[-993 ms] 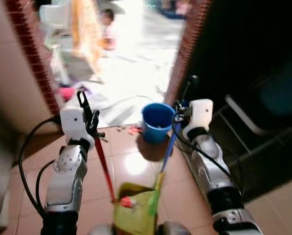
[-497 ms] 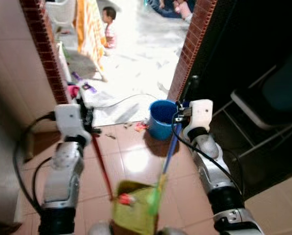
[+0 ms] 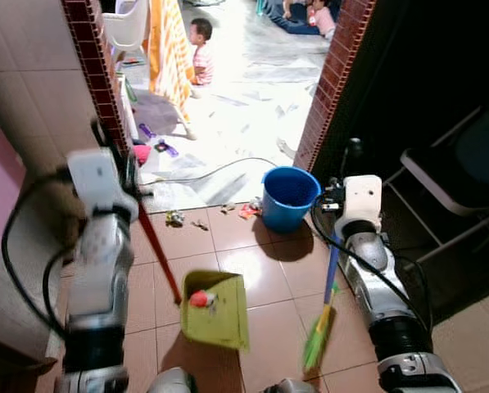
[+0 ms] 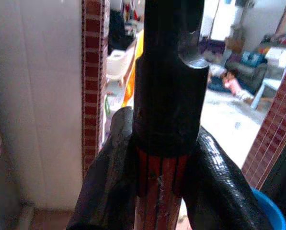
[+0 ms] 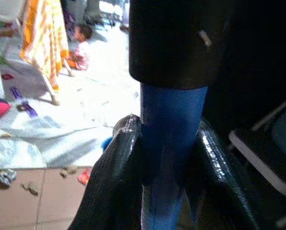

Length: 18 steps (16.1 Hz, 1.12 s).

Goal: Sweep floor

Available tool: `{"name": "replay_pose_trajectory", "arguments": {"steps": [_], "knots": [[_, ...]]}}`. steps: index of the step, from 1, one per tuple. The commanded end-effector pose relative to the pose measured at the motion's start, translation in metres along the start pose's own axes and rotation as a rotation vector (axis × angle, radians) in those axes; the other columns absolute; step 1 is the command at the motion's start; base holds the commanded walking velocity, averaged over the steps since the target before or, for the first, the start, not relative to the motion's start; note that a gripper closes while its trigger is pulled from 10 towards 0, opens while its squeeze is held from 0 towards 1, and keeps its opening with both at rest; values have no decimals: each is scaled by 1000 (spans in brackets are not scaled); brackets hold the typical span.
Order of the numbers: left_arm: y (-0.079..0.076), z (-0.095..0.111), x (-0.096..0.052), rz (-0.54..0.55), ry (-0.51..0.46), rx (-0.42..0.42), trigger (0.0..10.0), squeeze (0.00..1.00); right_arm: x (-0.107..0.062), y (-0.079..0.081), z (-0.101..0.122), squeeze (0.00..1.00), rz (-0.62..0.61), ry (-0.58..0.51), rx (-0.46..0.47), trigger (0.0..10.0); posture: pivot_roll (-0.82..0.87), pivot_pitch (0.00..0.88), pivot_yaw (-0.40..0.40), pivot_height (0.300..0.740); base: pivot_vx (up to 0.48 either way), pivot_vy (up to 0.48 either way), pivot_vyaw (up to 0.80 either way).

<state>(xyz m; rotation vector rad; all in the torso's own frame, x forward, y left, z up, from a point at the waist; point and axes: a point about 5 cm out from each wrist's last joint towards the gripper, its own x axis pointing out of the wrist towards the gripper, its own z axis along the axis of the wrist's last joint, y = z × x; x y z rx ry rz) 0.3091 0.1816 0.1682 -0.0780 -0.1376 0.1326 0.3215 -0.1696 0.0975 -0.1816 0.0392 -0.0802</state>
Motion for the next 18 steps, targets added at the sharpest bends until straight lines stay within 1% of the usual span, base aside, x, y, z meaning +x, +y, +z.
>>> {"name": "replay_pose_trajectory", "arguments": {"steps": [1, 3, 4, 6, 8, 9, 11, 13, 16, 18], "knots": [[-1, 29, 5, 9, -126, -20, 10000, 0, 6, -5, 7, 0, -30, -11, -14, 10000, -1, 0, -46, 740, 0, 0, 0], [1, 36, 9, 23, -161, -28, 10000, 0, 6, -8, 3, 0, -51, 17, -18, 10000, 0, 0, -45, 740, 0, 0, 0], [-1, 42, 13, 29, -176, -47, 10000, 0, 6, -8, 2, 0, -54, 24, -14, 10000, 0, 0, -45, 740, 0, 0, 0], [-10, 68, 22, 16, -254, -78, 10000, 0, 6, -8, 2, 0, -52, 28, -11, 10000, 0, 0, -45, 740, 0, 0, 0], [-13, 79, 26, 18, -288, -92, 10000, 0, 6, -6, 1, 0, -44, 31, -7, 10000, 1, 0, -45, 740, 0, 0, 0], [-16, 86, 31, 18, -316, -101, 10000, 0, 7, -4, 2, 0, -33, 30, 0, 10000, -1, 0, -44, 740, 0, 0, 0], [-19, 88, 33, 12, -327, -105, 10000, 0, 7, -2, 4, 0, -26, 25, 8, 10000, -7, 0, -41, 740, 311, 0, 0], [-23, 86, 34, 2, -319, -112, 10000, 0, 7, -1, 5, 0, -20, 18, 11, 10000, -9, 0, -39, 740, 480, 0, 0], [-27, 82, 32, -14, -306, -115, 10000, 0, 7, 1, 5, 0, -11, 13, 15, 10000, -10, 0, -38, 740, 480, 0, -460], [-28, 82, 32, -20, -309, -114, 10000, 0, 7, 2, 6, 0, -7, 11, 16, 10000, -10, 0, -38, 740, 480, 0, 0]]}}
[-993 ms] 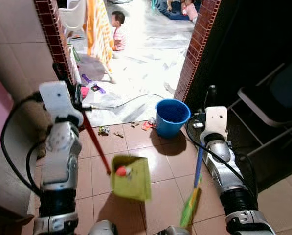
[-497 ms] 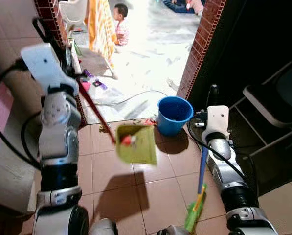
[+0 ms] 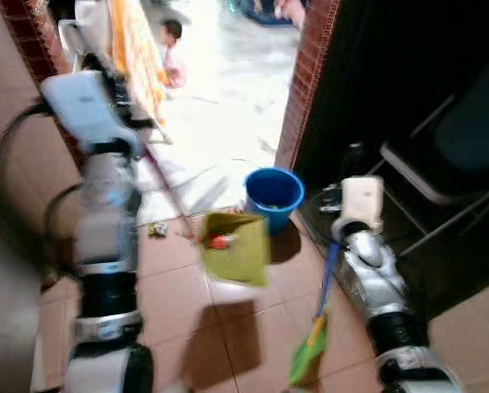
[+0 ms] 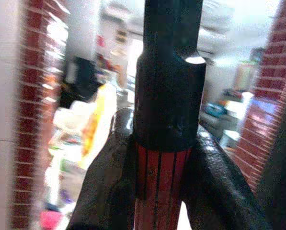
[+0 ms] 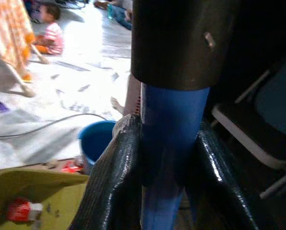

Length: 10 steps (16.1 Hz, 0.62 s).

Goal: Sweep floor

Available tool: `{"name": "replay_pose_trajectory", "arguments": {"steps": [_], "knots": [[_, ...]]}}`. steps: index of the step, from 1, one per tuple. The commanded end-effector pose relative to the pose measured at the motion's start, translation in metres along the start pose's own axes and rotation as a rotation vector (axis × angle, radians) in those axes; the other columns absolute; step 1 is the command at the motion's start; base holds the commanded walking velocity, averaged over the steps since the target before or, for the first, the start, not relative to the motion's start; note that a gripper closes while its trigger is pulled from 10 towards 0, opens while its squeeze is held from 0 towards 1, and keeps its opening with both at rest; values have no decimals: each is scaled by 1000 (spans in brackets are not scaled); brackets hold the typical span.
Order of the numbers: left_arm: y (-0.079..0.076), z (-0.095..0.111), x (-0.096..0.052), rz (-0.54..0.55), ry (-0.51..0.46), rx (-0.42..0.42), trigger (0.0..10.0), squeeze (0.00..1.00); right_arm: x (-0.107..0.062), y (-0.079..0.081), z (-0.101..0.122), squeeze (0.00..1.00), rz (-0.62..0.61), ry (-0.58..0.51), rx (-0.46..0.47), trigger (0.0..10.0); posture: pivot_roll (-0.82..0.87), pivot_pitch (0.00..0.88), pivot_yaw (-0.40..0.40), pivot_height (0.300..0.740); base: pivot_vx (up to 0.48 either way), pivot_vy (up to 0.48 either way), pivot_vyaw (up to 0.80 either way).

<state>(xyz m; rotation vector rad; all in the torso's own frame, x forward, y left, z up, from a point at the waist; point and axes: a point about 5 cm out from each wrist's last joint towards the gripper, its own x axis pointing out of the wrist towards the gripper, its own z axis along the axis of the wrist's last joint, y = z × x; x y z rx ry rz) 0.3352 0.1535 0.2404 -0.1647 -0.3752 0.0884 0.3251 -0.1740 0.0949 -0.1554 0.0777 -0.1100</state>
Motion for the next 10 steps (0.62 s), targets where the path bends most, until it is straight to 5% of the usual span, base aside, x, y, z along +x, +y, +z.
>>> {"name": "replay_pose_trajectory", "arguments": {"steps": [1, 10], "knots": [[8, 16, 4, 21, -83, -4, 10000, 0, 3, 7, 9, 0, 23, -32, -8, 10000, -8, 0, -39, 740, 480, 0, 0], [6, 23, 10, 30, -120, -16, 10000, 0, 3, 13, 10, 0, 58, -45, -4, 10000, -6, 0, -41, 740, 480, 0, 0]]}}
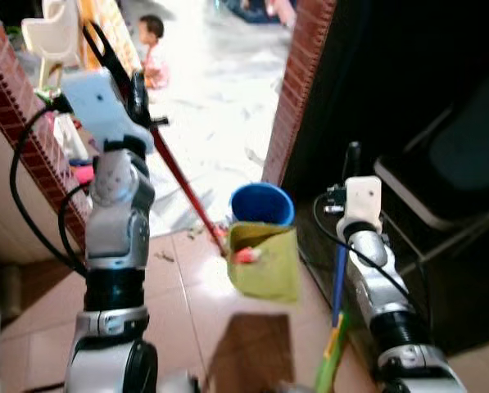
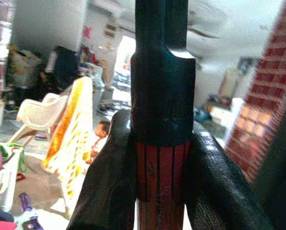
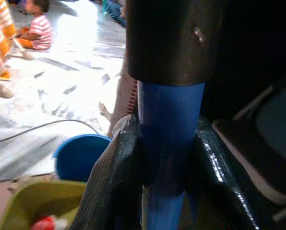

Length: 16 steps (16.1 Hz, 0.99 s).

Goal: Sweep floor

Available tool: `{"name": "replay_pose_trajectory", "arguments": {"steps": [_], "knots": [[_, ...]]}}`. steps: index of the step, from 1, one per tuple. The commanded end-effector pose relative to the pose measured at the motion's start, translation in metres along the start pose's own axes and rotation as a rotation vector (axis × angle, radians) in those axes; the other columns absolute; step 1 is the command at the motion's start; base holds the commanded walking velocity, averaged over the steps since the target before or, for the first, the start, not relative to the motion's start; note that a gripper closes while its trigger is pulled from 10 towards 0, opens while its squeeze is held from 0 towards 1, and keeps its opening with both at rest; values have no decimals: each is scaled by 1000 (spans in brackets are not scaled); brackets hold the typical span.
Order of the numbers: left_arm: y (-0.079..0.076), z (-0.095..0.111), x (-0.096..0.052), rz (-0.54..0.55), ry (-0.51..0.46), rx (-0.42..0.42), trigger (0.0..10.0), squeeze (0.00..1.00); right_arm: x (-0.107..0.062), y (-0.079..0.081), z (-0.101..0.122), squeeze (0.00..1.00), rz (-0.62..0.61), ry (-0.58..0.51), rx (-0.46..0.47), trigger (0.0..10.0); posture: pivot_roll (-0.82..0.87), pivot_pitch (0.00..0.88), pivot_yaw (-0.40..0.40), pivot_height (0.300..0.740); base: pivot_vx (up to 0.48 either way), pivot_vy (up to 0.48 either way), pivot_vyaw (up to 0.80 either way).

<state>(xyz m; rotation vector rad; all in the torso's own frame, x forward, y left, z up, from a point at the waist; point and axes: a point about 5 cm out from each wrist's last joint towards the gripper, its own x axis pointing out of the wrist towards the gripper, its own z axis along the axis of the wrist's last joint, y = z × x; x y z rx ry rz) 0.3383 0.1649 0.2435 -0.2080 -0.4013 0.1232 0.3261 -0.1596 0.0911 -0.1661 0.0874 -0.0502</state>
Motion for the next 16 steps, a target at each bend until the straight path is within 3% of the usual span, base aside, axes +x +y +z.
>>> {"name": "replay_pose_trajectory", "arguments": {"steps": [1, 4, 16], "knots": [[-4, 24, 8, -5, -111, 19, 10000, 0, 3, -1, 12, 0, 0, -49, 10, 10000, -4, 0, -41, 740, 480, 0, 0], [-4, 32, 14, 7, -146, 34, 10000, 0, 4, -1, 12, 0, 8, -53, 16, 10000, -3, 0, -41, 740, 480, 0, 0], [-18, 28, 10, 27, -199, 120, 10000, 0, 6, 0, 13, 0, 15, -58, 34, 10000, -5, 0, -41, 740, 480, 0, 0]]}}
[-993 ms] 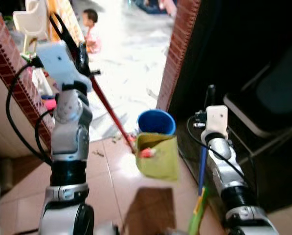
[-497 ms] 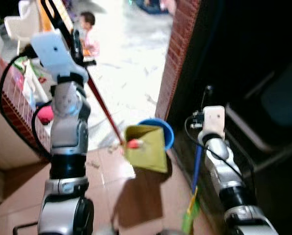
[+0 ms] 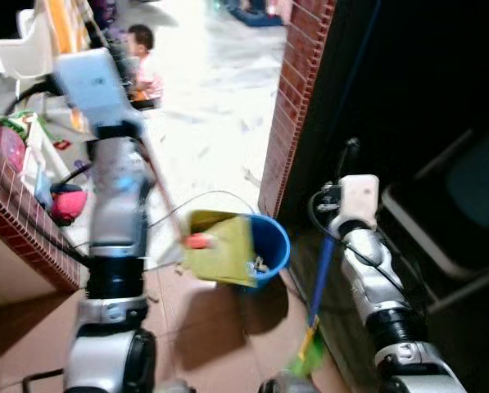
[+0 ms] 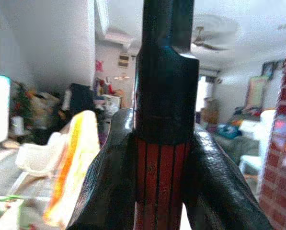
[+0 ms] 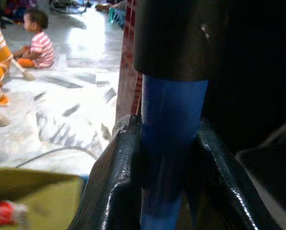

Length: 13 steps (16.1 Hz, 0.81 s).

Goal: Sweep floor

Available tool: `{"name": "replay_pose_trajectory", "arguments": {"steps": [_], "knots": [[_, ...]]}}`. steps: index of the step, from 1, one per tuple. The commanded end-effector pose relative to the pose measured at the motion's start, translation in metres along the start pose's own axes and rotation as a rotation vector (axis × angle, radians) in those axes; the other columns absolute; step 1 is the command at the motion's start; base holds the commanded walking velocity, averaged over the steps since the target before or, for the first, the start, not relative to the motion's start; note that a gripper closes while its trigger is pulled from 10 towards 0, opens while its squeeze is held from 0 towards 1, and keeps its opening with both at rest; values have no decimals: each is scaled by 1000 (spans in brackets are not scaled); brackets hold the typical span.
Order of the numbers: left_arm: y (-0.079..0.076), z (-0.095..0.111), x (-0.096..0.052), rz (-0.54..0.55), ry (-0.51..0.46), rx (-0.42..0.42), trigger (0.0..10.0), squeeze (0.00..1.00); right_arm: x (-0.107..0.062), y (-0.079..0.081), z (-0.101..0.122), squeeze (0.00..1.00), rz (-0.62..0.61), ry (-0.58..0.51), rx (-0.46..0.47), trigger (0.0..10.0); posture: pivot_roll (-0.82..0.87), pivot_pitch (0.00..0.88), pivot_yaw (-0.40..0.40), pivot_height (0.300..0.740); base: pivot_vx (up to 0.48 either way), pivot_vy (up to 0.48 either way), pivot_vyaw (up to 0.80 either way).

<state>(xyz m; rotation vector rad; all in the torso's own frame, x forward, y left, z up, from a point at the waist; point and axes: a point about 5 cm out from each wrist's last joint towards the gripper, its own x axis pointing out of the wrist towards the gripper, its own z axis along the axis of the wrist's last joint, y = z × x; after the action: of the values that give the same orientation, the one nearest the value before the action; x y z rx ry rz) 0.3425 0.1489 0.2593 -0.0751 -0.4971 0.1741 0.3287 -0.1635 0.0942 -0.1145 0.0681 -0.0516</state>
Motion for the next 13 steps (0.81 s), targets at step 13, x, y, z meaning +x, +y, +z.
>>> {"name": "replay_pose_trajectory", "arguments": {"steps": [13], "knots": [[-28, 21, 1, -32, -192, 70, 10000, 0, 4, 6, 11, 0, 28, -47, -9, 10000, -9, 0, -47, 740, 148, 0, 0]]}}
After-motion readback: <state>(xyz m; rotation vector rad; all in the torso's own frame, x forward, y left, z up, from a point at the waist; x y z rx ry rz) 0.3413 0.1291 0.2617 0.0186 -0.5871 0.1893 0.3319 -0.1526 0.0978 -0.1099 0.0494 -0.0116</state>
